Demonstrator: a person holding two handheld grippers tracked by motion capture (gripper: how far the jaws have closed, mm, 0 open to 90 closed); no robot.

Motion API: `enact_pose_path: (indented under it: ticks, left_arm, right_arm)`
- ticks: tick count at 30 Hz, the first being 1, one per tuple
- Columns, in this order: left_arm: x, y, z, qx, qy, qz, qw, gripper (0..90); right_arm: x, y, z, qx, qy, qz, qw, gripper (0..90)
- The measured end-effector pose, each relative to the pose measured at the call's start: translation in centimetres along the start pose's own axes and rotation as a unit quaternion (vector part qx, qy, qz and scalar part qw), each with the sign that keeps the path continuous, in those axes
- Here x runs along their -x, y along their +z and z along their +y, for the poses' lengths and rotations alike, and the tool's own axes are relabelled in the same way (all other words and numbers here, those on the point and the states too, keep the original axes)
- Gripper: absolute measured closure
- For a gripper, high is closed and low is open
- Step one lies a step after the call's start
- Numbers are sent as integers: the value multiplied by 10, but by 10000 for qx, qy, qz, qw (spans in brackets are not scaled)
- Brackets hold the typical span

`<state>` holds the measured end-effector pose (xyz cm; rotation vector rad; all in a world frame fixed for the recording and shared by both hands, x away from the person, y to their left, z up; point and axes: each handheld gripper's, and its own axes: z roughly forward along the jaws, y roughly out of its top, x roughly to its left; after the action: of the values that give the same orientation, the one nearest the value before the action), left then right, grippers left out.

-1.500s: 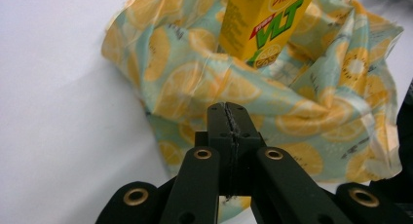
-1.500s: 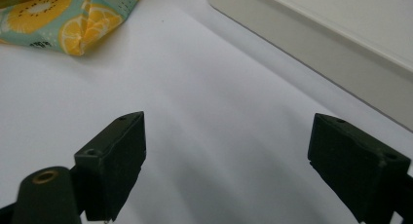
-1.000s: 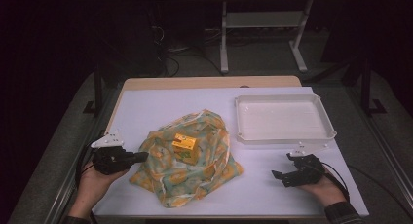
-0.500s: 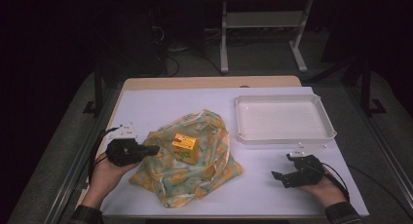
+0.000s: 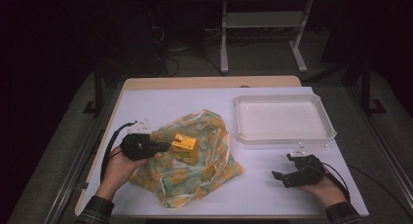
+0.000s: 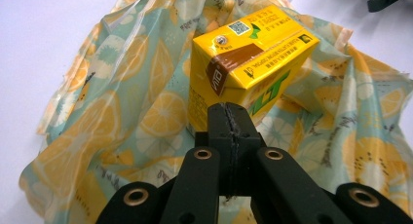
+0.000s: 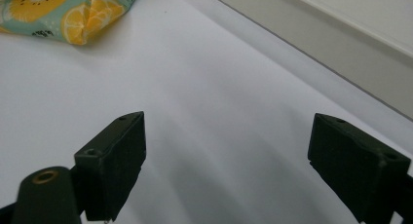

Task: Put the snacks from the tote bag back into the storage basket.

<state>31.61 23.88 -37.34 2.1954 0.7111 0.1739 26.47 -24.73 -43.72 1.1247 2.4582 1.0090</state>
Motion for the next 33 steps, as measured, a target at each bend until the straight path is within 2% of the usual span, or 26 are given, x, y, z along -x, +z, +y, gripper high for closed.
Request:
enact_pose_path:
  ticks: [5,17,20,22,32,33]
  left_arm:
    - [1,7,0,-94,2,11,10000,897]
    - [2,8,0,-152,-17,-45,9999,897]
    - [2,8,0,-175,70,-47,9998,897]
    - [4,8,0,-164,22,-76,9998,897]
    - [10,10,2,-234,158,-165,9995,897]
    - [11,10,1,-258,112,-178,9994,898]
  right_arm:
    - [0,-1,-1,7,25,-9,10000,136]
    - [-1,-1,-1,-29,67,3,10000,136]
    - [0,0,-1,-31,64,1,10000,136]
    - [0,0,-1,-24,65,5,10000,136]
    - [0,0,-1,-20,46,8,10000,136]
    - [0,0,-1,-17,47,10,10000,136]
